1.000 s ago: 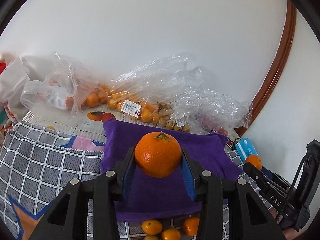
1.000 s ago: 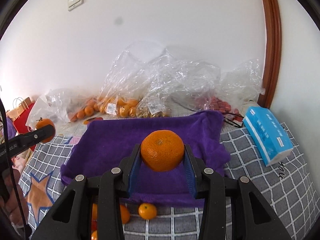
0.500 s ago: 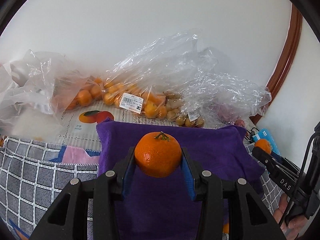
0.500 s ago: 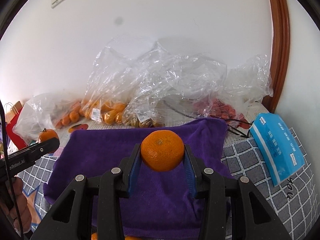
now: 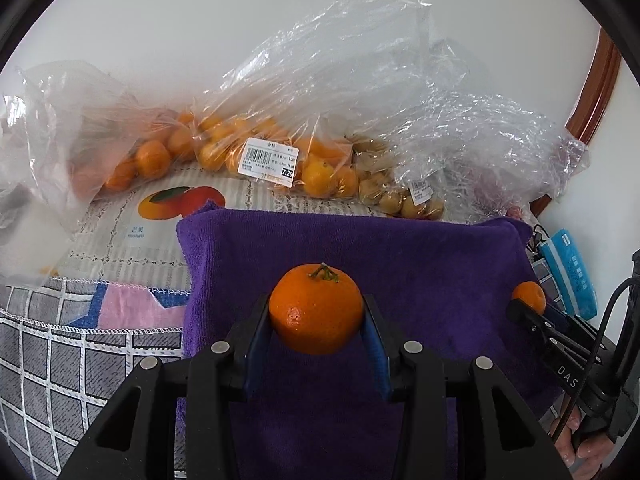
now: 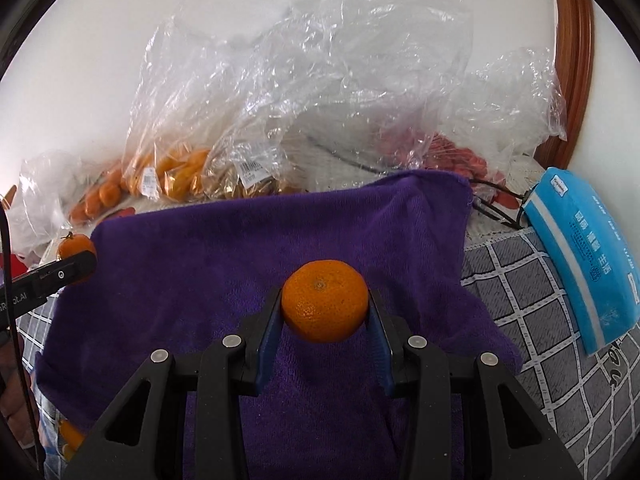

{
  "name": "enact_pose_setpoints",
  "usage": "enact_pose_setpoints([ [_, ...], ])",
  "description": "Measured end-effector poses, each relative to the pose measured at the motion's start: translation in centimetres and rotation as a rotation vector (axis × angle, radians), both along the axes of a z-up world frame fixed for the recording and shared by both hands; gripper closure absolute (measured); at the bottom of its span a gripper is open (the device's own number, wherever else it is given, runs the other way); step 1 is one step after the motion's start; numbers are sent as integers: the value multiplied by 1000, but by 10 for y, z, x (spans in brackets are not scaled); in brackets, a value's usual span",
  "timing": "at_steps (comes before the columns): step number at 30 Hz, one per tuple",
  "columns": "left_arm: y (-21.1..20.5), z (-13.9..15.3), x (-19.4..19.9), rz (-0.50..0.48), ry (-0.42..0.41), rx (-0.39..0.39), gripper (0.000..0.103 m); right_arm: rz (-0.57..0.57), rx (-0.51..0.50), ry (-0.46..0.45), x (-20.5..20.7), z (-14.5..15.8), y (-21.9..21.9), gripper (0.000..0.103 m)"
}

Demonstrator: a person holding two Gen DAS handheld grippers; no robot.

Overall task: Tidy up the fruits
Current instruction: 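Lower both oranges onto the purple towel and open both grippers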

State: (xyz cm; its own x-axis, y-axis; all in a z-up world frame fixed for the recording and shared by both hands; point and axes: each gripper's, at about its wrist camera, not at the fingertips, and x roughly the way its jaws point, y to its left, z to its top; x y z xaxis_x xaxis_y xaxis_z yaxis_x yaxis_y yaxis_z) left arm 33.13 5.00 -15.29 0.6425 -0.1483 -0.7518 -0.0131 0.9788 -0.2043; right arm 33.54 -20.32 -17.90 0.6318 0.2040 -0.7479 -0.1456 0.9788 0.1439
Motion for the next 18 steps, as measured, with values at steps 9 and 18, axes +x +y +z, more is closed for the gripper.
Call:
enact_pose_setpoints([
  [9,-5,-9,8,-6,68,28,62,6,-31,33,5,-13,4,62],
  [18,-5,-8,8,6,89,54,62,7,-30,52,9,-18,6,62],
])
